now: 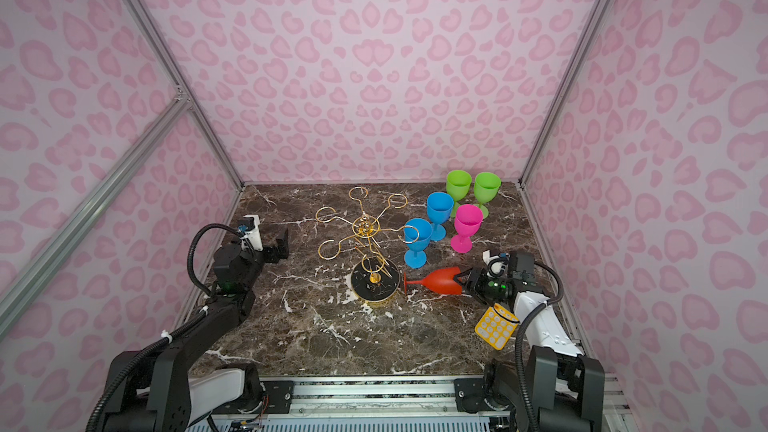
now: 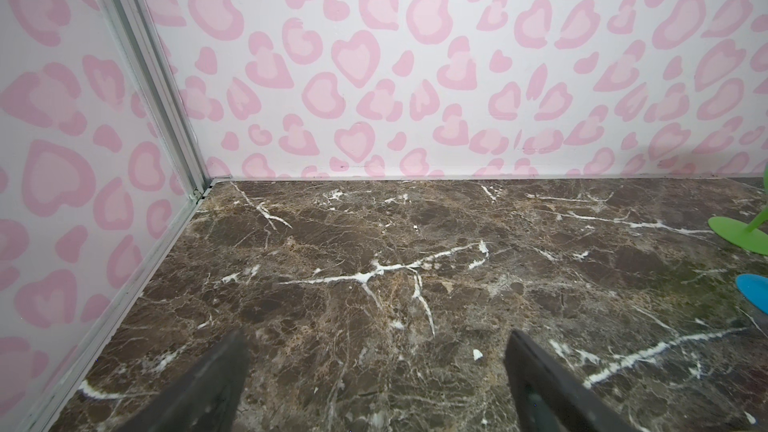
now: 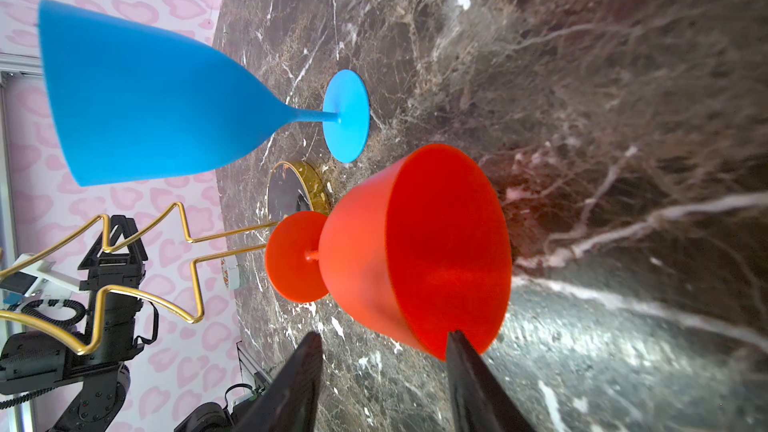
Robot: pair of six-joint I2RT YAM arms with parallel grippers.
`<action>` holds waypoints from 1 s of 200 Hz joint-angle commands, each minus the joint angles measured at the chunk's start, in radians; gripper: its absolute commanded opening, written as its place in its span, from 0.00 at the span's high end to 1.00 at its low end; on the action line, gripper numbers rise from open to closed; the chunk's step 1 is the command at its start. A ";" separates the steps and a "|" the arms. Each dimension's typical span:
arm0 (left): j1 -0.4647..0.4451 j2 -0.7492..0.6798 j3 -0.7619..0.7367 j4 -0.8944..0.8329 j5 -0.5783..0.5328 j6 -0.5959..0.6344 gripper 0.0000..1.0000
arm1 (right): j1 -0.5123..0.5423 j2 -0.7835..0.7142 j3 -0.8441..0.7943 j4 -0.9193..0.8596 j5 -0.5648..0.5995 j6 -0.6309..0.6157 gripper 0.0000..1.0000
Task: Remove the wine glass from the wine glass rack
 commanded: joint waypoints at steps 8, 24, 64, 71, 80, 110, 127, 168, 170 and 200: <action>0.001 0.000 0.004 -0.001 0.007 -0.003 0.03 | 0.010 0.026 0.010 0.061 -0.005 -0.032 0.49; 0.001 -0.004 0.003 -0.005 0.007 -0.001 0.03 | 0.010 0.030 0.022 0.048 0.045 -0.061 0.46; 0.002 -0.003 0.002 -0.013 0.004 0.003 0.03 | 0.014 0.063 0.044 0.085 0.069 -0.078 0.45; 0.001 -0.003 0.002 -0.013 0.004 0.003 0.03 | 0.019 0.071 0.043 0.101 0.069 -0.074 0.46; 0.002 -0.003 0.004 -0.014 0.003 0.004 0.03 | 0.029 0.084 0.043 0.114 0.069 -0.077 0.47; 0.002 -0.005 0.003 -0.021 0.001 0.004 0.03 | 0.113 0.133 0.059 0.142 0.066 -0.085 0.49; 0.001 -0.006 0.002 -0.022 -0.005 0.004 0.03 | 0.159 0.145 0.059 0.168 0.072 -0.062 0.54; 0.002 -0.006 0.000 -0.023 -0.013 0.006 0.03 | 0.173 0.135 0.065 0.151 0.092 -0.063 0.76; 0.001 -0.007 0.000 -0.022 -0.013 0.007 0.03 | 0.173 0.134 0.065 0.149 0.093 -0.064 0.77; 0.001 -0.008 -0.002 -0.022 -0.020 0.007 0.03 | 0.173 0.103 0.092 0.093 0.099 -0.080 0.93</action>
